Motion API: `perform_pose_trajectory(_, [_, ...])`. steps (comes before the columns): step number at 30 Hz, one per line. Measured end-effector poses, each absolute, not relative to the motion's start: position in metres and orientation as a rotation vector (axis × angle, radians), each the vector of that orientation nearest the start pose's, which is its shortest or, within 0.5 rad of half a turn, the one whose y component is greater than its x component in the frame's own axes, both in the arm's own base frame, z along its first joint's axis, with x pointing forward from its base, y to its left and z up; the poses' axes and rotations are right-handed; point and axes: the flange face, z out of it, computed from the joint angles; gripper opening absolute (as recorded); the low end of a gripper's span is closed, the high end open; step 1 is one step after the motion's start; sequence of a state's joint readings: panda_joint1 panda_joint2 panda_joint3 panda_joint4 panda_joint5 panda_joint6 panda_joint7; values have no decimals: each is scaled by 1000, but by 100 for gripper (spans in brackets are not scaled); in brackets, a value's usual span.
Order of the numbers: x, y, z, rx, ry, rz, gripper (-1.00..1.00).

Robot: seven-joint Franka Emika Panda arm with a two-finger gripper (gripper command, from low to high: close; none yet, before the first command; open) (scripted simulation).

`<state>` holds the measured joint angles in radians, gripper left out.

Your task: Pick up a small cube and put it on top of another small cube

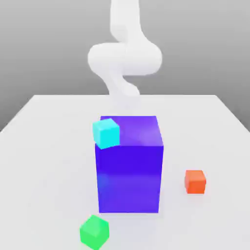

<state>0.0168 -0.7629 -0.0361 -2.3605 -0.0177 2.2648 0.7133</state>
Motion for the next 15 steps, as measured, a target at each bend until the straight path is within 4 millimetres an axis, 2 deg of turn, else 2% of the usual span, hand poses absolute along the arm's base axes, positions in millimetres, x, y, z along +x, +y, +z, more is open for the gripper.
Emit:
perform_pose_trajectory(3, [377,-26,586,-2791,875,-666,0])
perform_pose_trajectory(5, [380,-33,536,-2908,783,-491,0])
perform_pose_trajectory(9, [372,-43,435,-3068,568,-127,0])
perform_pose_trajectory(12, [368,-45,371,-3100,500,-17,0])
perform_pose_trajectory(13, [367,-45,358,-3102,494,-9,-100])
perform_pose_trajectory(15, [367,-45,358,-3101,494,-8,-100])
